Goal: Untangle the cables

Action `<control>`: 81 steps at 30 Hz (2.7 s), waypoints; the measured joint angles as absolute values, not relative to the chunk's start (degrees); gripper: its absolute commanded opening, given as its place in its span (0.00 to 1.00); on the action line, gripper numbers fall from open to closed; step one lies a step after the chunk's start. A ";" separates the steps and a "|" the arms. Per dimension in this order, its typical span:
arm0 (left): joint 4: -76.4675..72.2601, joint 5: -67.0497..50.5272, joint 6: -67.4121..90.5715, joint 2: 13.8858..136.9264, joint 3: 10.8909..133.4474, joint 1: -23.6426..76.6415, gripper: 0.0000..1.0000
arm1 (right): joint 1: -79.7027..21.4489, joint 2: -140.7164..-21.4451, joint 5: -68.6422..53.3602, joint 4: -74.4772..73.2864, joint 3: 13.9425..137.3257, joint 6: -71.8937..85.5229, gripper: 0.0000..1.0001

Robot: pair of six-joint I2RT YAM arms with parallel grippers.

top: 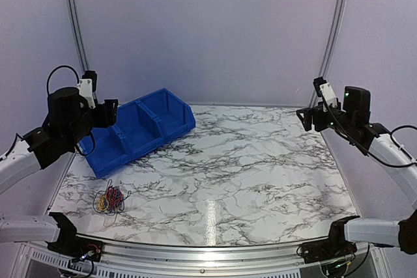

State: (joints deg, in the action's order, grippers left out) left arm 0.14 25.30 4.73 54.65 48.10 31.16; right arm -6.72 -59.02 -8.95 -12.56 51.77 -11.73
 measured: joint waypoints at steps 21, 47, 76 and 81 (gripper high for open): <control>28.80 27.68 27.90 68.29 56.62 62.59 0.80 | -10.70 -62.94 -20.86 -6.04 40.27 -16.56 0.99; 47.42 40.51 73.32 63.86 33.93 60.23 0.97 | -18.70 -66.89 -22.83 -6.22 40.47 -23.24 0.99; 3.73 13.85 40.36 91.20 47.22 64.31 0.88 | -18.74 -66.89 -21.82 -6.20 40.47 -25.67 0.97; 3.68 13.98 32.60 91.55 53.98 64.14 0.94 | -18.94 -67.31 -26.87 -7.27 40.47 -28.03 0.82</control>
